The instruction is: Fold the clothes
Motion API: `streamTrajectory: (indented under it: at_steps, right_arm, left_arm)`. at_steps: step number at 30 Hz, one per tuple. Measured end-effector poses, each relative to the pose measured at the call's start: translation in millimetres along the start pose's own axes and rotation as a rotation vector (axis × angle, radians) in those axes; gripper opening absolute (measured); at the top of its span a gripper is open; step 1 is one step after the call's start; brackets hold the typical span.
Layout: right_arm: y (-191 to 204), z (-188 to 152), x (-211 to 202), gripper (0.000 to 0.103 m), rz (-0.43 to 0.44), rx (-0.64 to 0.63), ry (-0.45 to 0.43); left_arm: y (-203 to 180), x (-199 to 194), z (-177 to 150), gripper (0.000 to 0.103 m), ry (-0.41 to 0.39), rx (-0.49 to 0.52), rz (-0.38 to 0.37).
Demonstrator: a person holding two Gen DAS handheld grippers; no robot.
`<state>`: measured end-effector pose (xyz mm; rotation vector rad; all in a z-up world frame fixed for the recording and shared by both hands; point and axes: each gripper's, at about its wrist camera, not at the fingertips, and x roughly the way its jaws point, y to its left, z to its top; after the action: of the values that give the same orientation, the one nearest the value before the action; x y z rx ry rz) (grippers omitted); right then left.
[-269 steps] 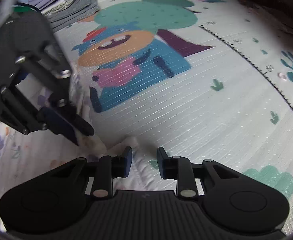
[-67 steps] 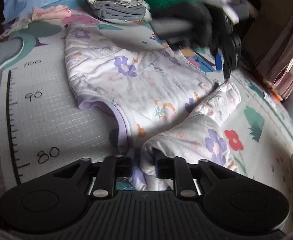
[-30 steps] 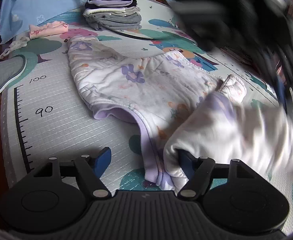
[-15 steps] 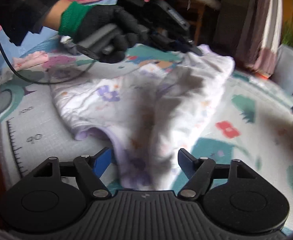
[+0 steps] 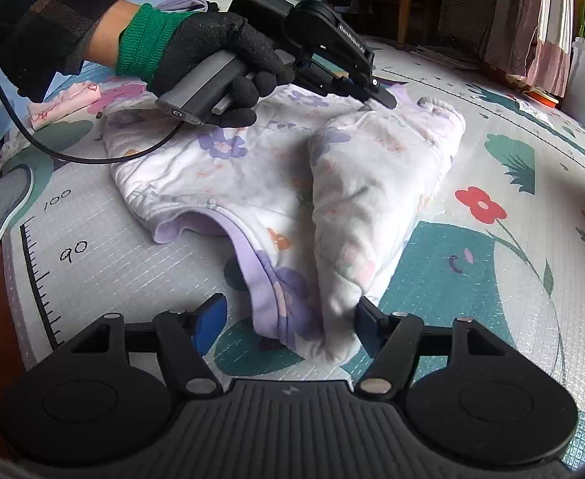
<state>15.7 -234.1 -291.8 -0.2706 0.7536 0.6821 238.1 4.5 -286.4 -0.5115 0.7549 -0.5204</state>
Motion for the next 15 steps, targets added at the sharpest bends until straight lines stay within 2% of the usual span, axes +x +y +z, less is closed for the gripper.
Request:
streamTrajectory:
  at_steps: [3, 6, 8, 9, 10, 11, 12, 15]
  right_arm:
    - [4.2, -0.6, 0.4, 0.073, 0.0, -0.011, 0.001]
    - [20.1, -1.3, 0.5, 0.074, -0.041, -0.115, 0.01]
    - [30.3, -2.7, -1.0, 0.074, -0.069, -0.177, 0.013]
    - [33.9, -3.4, -2.3, 0.074, -0.077, -0.196, 0.014]
    - [36.4, -4.0, -3.9, 0.074, -0.079, -0.207, 0.015]
    - [37.6, -4.5, -6.3, 0.074, -0.081, -0.211, 0.014]
    - [36.7, -4.9, -10.6, 0.074, -0.075, -0.204, 0.01]
    - [25.2, -7.1, -40.0, 0.072, 0.01, -0.145, -0.057]
  left_arm:
    - [-6.5, 8.7, 5.2, 0.008, 0.032, 0.084, -0.001]
    - [-12.3, 12.5, 12.9, 0.009, 0.042, 0.146, -0.032]
    - [-17.2, 21.3, 14.5, 0.01, 0.085, 0.201, 0.015]
    - [-20.3, 28.6, 12.5, 0.013, 0.127, 0.244, 0.061]
    - [-24.4, 34.8, 9.8, 0.019, 0.16, 0.297, 0.11]
    - [-28.1, 34.4, 9.6, 0.032, 0.163, 0.334, 0.129]
    - [-31.7, 32.8, 10.0, 0.038, 0.161, 0.367, 0.141]
    - [-41.1, 4.0, 27.8, 0.039, 0.04, 0.354, 0.121]
